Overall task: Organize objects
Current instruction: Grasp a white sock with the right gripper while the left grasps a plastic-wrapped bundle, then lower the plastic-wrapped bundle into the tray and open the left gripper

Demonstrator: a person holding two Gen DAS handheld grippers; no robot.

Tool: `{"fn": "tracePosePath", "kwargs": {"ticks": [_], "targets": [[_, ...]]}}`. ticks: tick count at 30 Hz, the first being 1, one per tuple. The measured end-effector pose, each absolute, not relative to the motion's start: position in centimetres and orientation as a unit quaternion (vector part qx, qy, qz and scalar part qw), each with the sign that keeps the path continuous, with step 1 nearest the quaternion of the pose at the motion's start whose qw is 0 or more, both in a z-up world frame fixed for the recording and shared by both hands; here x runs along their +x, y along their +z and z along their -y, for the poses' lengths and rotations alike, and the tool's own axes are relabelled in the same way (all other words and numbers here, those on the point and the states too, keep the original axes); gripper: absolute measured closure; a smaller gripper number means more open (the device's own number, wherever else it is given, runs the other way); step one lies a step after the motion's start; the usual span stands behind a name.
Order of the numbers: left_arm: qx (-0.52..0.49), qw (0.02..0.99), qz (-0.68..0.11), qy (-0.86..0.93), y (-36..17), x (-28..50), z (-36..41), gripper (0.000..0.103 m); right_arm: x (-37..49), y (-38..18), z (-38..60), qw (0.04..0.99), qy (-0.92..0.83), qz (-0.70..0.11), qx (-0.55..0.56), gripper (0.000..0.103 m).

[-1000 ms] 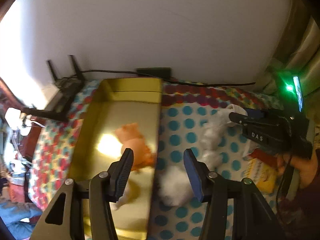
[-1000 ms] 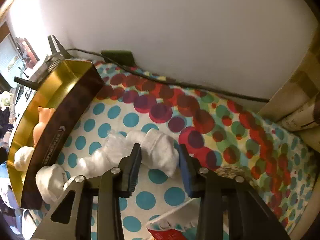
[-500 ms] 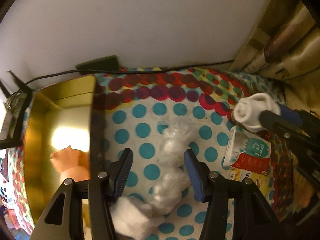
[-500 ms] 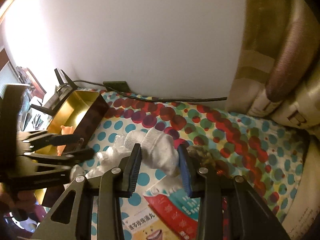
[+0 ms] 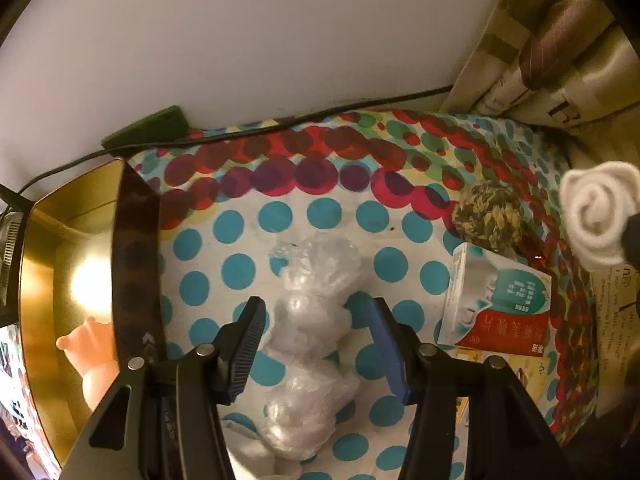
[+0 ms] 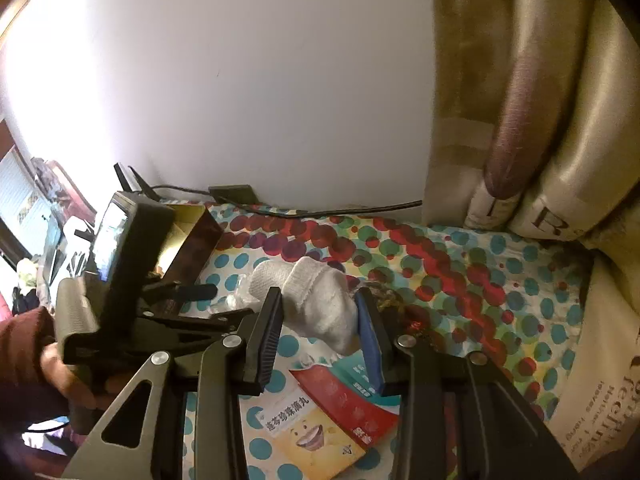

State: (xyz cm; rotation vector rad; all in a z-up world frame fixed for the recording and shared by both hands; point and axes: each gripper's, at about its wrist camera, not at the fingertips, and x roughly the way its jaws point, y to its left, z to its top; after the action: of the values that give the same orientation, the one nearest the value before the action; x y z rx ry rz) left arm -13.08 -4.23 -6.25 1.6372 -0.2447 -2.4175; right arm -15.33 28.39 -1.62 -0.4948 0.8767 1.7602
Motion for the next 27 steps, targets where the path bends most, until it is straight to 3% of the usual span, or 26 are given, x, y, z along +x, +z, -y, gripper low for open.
{"fn": "tracePosePath", "kwargs": {"ticks": [13,14,15,16,27], "targets": [[0.562,0.091,0.093,-0.817,-7.7,-13.2,3.9,0.049,-13.5,-1.6,-27.4,0.547,0.718,-0.386,-0.192,0.069],[0.559,0.094,0.093,-0.818,-7.7,-13.2,3.9,0.049,-13.4,-1.6,-27.3,0.549,0.717,-0.385,-0.19,0.069],[0.558,0.094,0.092,-0.819,-7.7,-13.2,4.0,0.06,-13.5,-1.5,-27.3,0.548,0.717,-0.386,-0.19,0.069],[0.558,0.089,0.09,-0.82,-7.7,-13.1,4.1,0.064,-13.5,-1.5,-27.3,0.549,0.717,-0.385,-0.191,0.069],[0.529,0.075,0.104,-0.839,-5.5,-11.6,3.1,0.066,-13.6,-1.2,-26.8,0.557,0.712,-0.384,-0.187,0.069]]}}
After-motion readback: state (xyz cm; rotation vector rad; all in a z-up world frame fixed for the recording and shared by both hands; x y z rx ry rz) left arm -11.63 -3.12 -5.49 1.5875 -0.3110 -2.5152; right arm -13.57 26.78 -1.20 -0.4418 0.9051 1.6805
